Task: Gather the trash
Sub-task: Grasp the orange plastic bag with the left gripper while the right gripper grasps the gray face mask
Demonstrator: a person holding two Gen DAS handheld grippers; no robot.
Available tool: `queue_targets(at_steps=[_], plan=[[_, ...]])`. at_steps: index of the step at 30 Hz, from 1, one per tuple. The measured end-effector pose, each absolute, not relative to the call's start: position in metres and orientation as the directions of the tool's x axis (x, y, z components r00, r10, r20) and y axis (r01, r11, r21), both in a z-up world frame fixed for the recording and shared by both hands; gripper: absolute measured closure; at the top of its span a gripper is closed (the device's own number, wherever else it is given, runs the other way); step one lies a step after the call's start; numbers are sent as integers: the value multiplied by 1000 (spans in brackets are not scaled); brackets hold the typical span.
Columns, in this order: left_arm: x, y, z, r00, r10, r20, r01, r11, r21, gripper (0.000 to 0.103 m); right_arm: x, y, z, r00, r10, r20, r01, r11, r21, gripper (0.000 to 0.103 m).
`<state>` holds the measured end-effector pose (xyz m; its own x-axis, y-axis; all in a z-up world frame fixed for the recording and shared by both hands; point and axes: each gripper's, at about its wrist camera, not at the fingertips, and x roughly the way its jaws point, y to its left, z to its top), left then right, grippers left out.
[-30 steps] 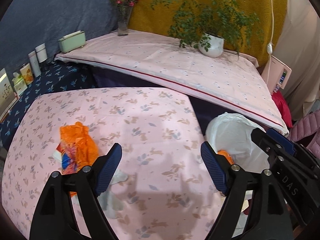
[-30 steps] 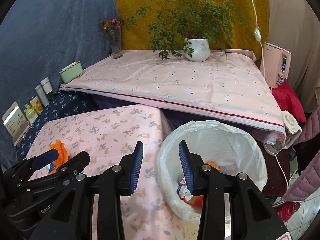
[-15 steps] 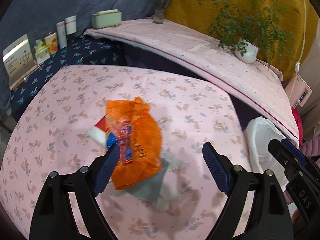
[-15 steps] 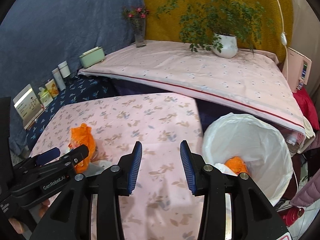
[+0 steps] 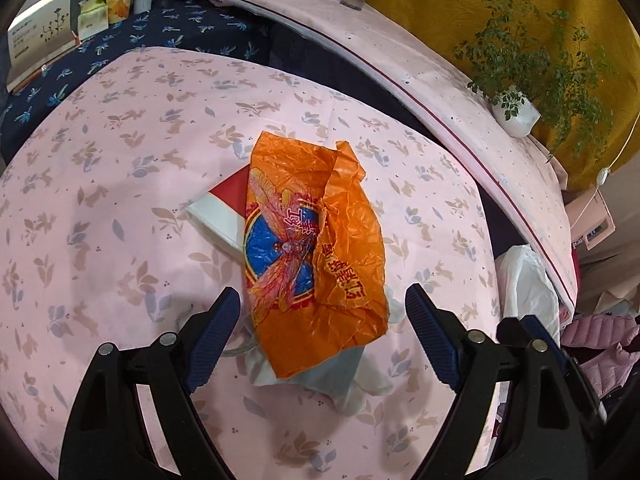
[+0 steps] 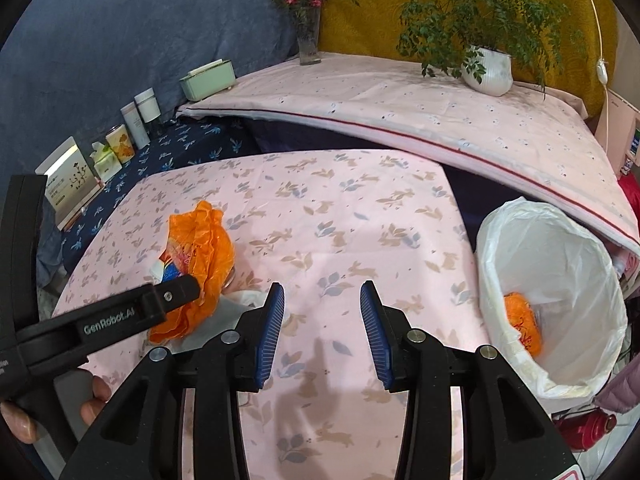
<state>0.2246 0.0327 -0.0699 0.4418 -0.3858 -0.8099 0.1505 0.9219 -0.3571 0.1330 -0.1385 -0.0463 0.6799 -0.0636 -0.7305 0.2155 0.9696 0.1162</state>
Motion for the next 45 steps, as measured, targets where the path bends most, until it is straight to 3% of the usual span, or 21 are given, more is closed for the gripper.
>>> queue_targets(at_steps=[2,7,11,13,26,37,45], plan=[[229,32,-72,433,-396,-810,149,917,-369,27,135,-135,-50,674,-61,-736,214,970,115,64],[233,34,-76,412,-419,-809,177,908,-380,55,140,-128,-56,663,-51,-747,207,971,118,64],[235,38,-75,408,-430,-806,197,903,-382,87,142,-121,-63,654,-39,-756,200,972,123,64],[235,39,-72,411,-438,-800,207,899,-386,90,143,-117,-66,648,-30,-761,195,973,128,64],[233,65,-23,539,-402,-740,231,915,-330,93,157,-88,-80,625,32,-780,142,978,154,64],[234,78,-27,559,-357,-748,217,934,-284,93,181,-64,-101,584,71,-808,115,979,170,64],[232,80,-29,559,-354,-750,218,935,-279,93,184,-61,-107,574,89,-814,98,979,177,96]])
